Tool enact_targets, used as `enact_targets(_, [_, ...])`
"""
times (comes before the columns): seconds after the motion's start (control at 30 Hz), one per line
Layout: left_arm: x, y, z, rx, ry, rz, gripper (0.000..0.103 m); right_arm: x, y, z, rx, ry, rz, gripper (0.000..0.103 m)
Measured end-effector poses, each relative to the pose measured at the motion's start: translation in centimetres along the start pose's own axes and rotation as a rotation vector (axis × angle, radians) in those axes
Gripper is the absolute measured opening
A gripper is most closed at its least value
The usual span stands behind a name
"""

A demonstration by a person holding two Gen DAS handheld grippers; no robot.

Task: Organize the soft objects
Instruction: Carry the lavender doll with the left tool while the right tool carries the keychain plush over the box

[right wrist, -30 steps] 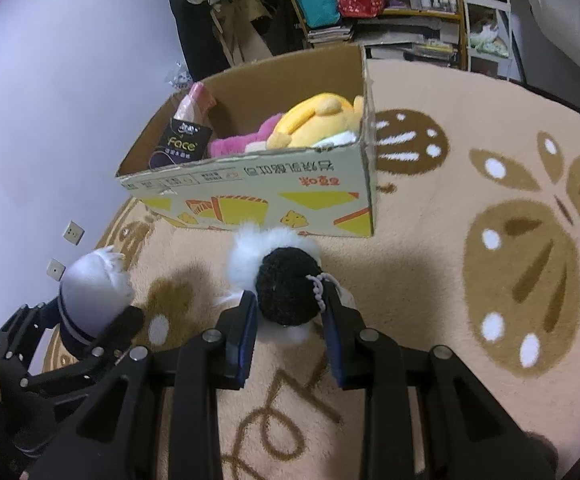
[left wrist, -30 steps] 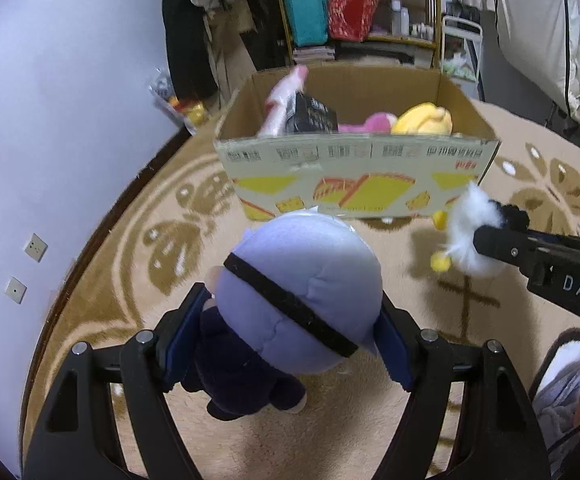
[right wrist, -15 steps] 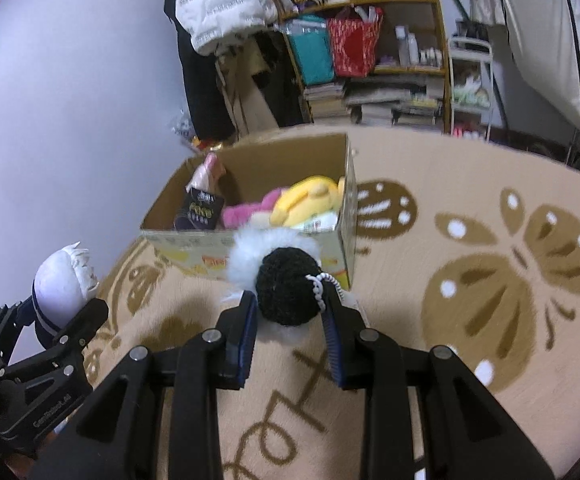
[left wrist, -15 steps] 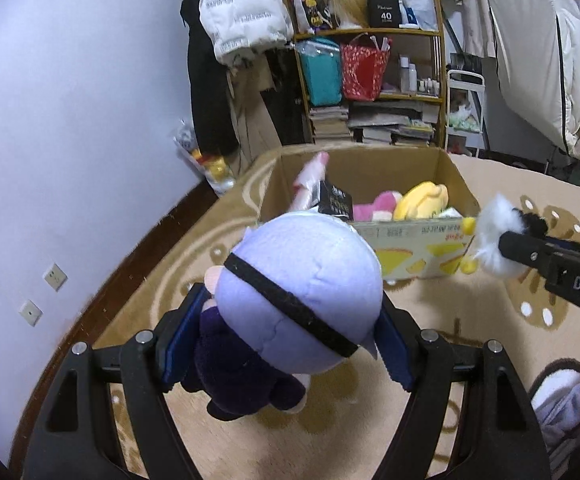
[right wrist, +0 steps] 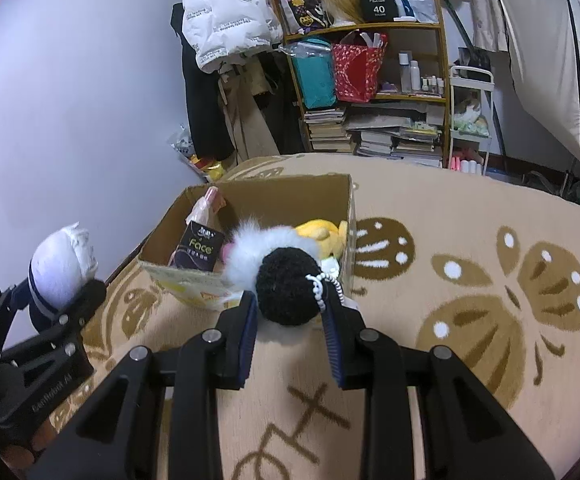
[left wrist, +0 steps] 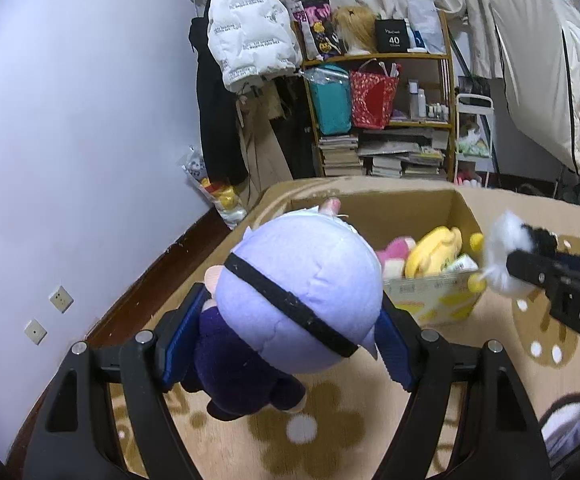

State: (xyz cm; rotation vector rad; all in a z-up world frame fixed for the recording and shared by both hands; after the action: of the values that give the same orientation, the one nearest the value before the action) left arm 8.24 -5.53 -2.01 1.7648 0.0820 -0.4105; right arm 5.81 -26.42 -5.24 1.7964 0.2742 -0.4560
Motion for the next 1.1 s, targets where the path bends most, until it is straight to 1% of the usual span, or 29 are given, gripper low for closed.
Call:
enact_targets(0.1, [0.8,0.8,-0.4,-0.008,0.008,0.017,0.077,0.7,0.4,-0.4,-0.018,0.004,0.004,0.032])
enact_targets(0.2, [1.8,1.8,-1.1,-0.048,0.003,0.017,0.077,1.7,0.9,-0.8,-0.051,-0.006,0.012,0.032])
enact_targets(0.3, [2.2,3.1,-1.8,-0.068,0.015,0.054,0.077,2.7,1.3,-1.2,-0.059,0.005,0.012,0.032])
enact_targets(0.4, [2.8,4.3,-1.9,-0.071,0.006,0.074,0.077,3.7,1.8,-1.4,-0.070,0.011,0.014,0.032])
enact_targets(0.57, [4.6,5.6,-1.7,-0.044,-0.007,0.095,0.077,5.4,3.1,-1.7,-0.089,0.025,0.022,0.032])
enact_targets(0.73, [7.2,5.7,-0.9,-0.010,-0.010,0.085,0.077,7.4,4.2,-1.4,-0.087,0.043,0.017,0.032])
enact_targets(0.9, [9.5,5.1,0.6,0.026,-0.041,0.064,0.078,9.1,4.7,-1.0,-0.093,0.039,0.008,0.032])
enact_targets(1.0, [10.5,4.4,1.4,0.031,-0.056,0.041,0.078,9.8,4.5,-0.8,-0.092,0.034,0.001,0.032])
enact_targets(1.1, [11.5,3.3,2.3,0.038,-0.071,0.018,0.079,10.7,4.1,-0.8,-0.127,0.025,0.000,0.033])
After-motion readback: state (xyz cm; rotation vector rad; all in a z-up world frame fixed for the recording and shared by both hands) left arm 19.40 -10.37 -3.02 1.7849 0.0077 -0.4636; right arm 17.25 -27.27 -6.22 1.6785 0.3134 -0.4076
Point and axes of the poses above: each gripper's, at about its wrist camera, not at the fingertips, and x roughly the way its jaws point, z to its right, y to its top, the point moved 3 cm from there along x, roughly the way its jaws point, and after that the axes turned 15 degrees about z, right-handed, at the moved point
